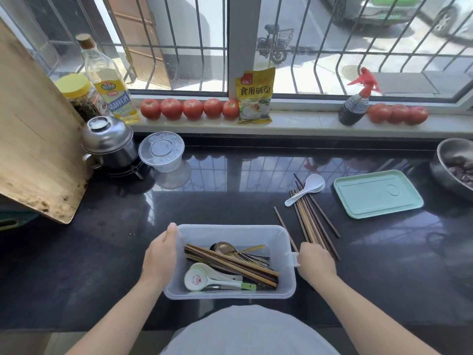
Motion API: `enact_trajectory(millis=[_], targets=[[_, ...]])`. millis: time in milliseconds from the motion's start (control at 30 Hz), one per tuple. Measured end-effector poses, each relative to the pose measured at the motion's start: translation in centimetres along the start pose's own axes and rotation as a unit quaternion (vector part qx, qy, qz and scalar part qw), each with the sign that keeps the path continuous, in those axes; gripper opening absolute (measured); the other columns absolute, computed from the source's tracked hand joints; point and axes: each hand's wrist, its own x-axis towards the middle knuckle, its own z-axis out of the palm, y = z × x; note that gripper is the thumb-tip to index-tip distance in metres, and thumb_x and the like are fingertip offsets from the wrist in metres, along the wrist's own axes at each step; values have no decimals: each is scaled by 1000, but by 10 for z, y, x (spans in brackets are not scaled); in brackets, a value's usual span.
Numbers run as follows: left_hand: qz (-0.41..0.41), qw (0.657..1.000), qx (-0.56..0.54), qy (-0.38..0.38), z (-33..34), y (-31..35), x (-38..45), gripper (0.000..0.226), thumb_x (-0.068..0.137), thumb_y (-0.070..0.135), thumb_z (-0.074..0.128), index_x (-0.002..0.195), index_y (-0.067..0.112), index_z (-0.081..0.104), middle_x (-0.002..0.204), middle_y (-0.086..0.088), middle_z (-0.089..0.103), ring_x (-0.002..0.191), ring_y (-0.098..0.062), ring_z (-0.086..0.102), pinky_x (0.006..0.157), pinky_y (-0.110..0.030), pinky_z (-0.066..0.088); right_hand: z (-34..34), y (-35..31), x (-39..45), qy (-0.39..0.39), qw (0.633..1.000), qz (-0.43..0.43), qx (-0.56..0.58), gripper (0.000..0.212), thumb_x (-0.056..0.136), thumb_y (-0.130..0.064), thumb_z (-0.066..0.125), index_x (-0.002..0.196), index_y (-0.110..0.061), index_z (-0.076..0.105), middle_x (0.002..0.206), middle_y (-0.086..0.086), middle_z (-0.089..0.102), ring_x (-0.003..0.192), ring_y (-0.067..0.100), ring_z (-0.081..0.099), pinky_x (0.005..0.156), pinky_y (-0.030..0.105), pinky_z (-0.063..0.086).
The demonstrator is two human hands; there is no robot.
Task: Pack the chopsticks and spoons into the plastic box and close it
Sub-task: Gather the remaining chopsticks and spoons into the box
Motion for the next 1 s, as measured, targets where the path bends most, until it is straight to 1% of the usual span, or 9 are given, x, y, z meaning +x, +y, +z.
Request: enact_trajectory(millis=[100, 200, 300, 367, 500, 600, 667, 867, 1000], targets=[[-2, 1000, 0, -3, 0, 1, 0, 42, 110, 47, 32, 77, 32, 54, 86, 14, 55, 100, -23, 51, 87, -36, 33, -20, 0, -1, -44, 998, -22, 37, 12, 91, -20, 51, 96, -19, 61, 102, 6, 66, 94, 30, 63, 75, 35, 50], [-9, 1000, 5, -4, -1, 0, 2, 44, 110, 48, 32, 78, 28, 57, 87, 11, 58, 101, -26, 53, 85, -37, 34, -65, -5, 1, 57, 984, -46, 161, 9, 91, -30, 58, 86, -24, 62, 92, 2, 69, 88, 29, 63, 75, 34, 50], [-11, 1000, 6, 0, -1, -2, 2, 45, 110, 49, 32, 81, 26, 59, 87, 10, 59, 100, -26, 54, 85, -37, 35, -118, -26, -15, 149, 904, -149, 372, 9, 91, -25, 65, 84, -26, 61, 76, -5, 68, 75, 21, 65, 69, 33, 51], [-10, 1000, 9, 1, -1, -2, 2, 46, 109, 49, 32, 84, 23, 61, 87, 11, 59, 98, -24, 54, 84, -37, 35, -138, -46, -39, 142, 862, -250, 418, 12, 90, -17, 68, 83, -24, 60, 71, -5, 67, 68, 18, 65, 65, 29, 53], [-14, 1000, 1, 0, -2, 0, 0, 51, 109, 49, 33, 96, 14, 67, 87, 10, 60, 97, -23, 54, 82, -37, 35, -113, -82, -67, 73, 891, -387, 223, 10, 90, -26, 62, 85, -27, 54, 73, -12, 60, 67, 12, 57, 63, 34, 51], [-17, 1000, 5, 0, -3, 0, 0, 49, 109, 50, 33, 94, 17, 65, 88, 11, 60, 97, -22, 54, 84, -36, 35, -72, -91, -60, -42, 933, -357, -11, 8, 94, -24, 46, 87, -26, 49, 88, 2, 63, 79, 27, 55, 68, 38, 48], [-15, 1000, 3, 0, -3, 0, 1, 50, 109, 49, 32, 91, 16, 65, 89, 10, 61, 96, -22, 55, 83, -36, 35, -54, -94, -55, -59, 942, -324, -67, 8, 94, -17, 43, 89, -22, 46, 94, 10, 64, 76, 31, 51, 64, 37, 42], [-9, 1000, 8, -3, -2, 0, -1, 46, 110, 48, 32, 86, 23, 62, 88, 11, 59, 87, -17, 53, 83, -36, 34, -35, -110, -53, -26, 943, -313, -109, 15, 92, -9, 54, 107, -13, 53, 101, 11, 63, 88, 35, 63, 63, 37, 36], [-2, 1000, 11, 6, -2, -1, 0, 53, 110, 48, 32, 95, 8, 65, 83, 6, 58, 79, -13, 50, 68, -28, 37, -47, -105, -60, 39, 959, -278, 45, 19, 100, -33, 49, 95, -16, 54, 93, 5, 64, 85, 30, 60, 66, 39, 44]])
